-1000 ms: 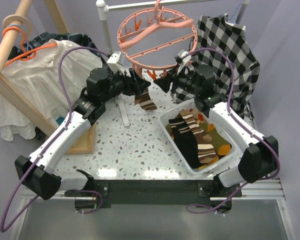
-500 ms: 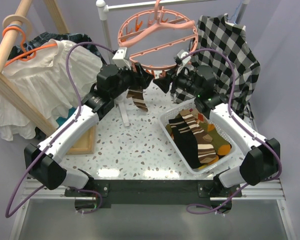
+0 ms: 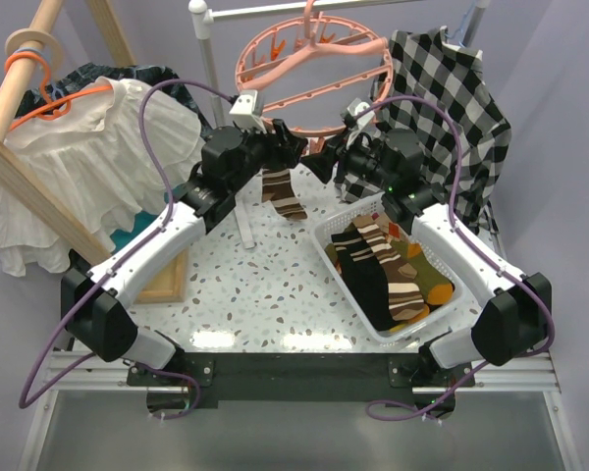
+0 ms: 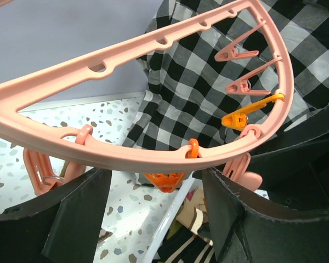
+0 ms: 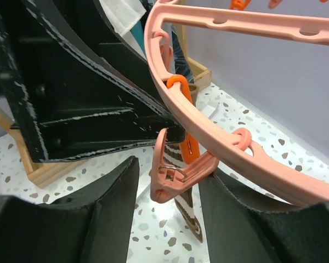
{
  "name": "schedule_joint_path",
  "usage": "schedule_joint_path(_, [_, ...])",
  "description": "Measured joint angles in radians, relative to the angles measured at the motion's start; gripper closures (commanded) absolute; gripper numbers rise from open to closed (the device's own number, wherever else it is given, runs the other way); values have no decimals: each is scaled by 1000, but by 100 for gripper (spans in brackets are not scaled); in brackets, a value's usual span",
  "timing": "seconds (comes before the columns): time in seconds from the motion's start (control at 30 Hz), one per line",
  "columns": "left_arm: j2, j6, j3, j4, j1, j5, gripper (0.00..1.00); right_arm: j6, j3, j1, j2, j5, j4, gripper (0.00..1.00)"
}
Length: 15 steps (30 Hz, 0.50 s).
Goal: Clip the socks to the hanger
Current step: Open the clamp at the hanger.
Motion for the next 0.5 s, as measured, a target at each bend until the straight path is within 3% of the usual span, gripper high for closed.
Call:
schedule_joint_path(0.23, [27,29,0,19,-11,-34,32,-12,0,0,0,2,-8,50])
schedule_joint_path(0.5, [42,55,0,28,-13,-60,41,-33,0,10,-8,8,-24,50])
